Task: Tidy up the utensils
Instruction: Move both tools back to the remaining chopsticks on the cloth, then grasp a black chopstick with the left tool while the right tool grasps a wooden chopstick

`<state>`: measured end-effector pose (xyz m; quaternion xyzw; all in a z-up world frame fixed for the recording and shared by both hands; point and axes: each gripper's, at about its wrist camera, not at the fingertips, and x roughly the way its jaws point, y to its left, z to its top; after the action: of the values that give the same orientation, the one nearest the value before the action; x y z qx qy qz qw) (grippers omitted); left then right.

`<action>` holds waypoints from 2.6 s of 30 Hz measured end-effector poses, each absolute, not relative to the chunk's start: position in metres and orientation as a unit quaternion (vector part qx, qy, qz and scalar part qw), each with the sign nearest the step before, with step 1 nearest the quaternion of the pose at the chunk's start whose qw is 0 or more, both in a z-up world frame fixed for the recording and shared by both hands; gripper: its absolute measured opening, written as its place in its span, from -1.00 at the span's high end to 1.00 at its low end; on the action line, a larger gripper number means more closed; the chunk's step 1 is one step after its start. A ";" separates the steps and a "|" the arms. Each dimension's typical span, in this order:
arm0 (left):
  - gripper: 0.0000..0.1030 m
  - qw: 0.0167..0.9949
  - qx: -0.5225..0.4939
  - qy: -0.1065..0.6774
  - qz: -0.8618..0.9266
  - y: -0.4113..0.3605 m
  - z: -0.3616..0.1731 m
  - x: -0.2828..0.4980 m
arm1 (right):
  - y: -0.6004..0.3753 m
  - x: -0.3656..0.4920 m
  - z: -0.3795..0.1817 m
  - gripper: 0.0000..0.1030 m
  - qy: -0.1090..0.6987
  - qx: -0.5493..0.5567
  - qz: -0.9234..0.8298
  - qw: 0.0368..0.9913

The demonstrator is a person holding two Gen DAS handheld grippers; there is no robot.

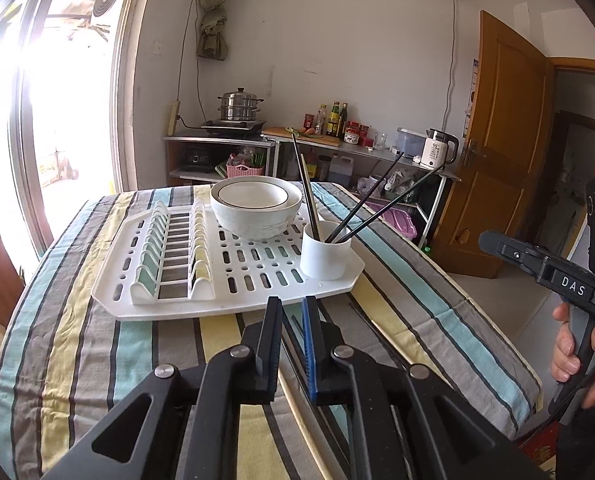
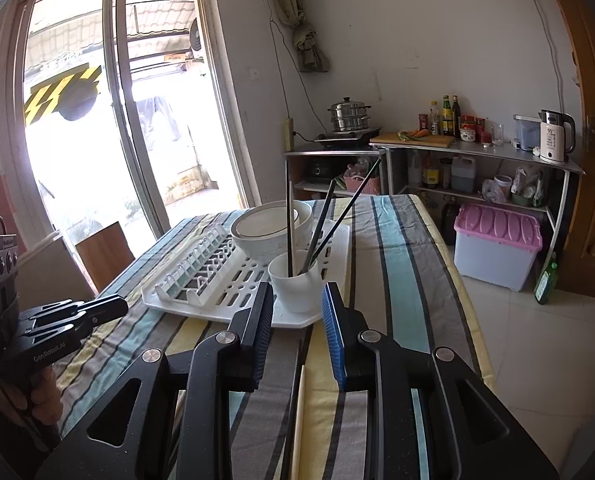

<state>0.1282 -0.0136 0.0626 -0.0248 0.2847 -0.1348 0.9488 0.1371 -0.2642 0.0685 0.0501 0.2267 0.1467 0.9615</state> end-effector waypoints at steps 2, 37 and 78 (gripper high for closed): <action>0.74 0.947 -0.025 0.289 -0.137 -0.014 0.058 0.120 | -0.261 0.128 0.060 0.49 0.234 0.048 0.148 0.960; 0.71 0.893 -0.059 0.420 -0.147 -0.044 -0.022 0.161 | -0.242 0.148 -0.014 0.59 0.338 0.021 0.162 0.927; 0.72 0.887 0.010 0.450 -0.105 -0.073 -0.039 0.221 | -0.219 0.219 -0.048 0.87 0.420 -0.070 0.150 0.892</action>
<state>0.2210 -0.0733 -0.0394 0.0095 0.4500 -0.1050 0.8868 0.2189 -0.2194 -0.0479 -0.0701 0.4200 0.1502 0.8923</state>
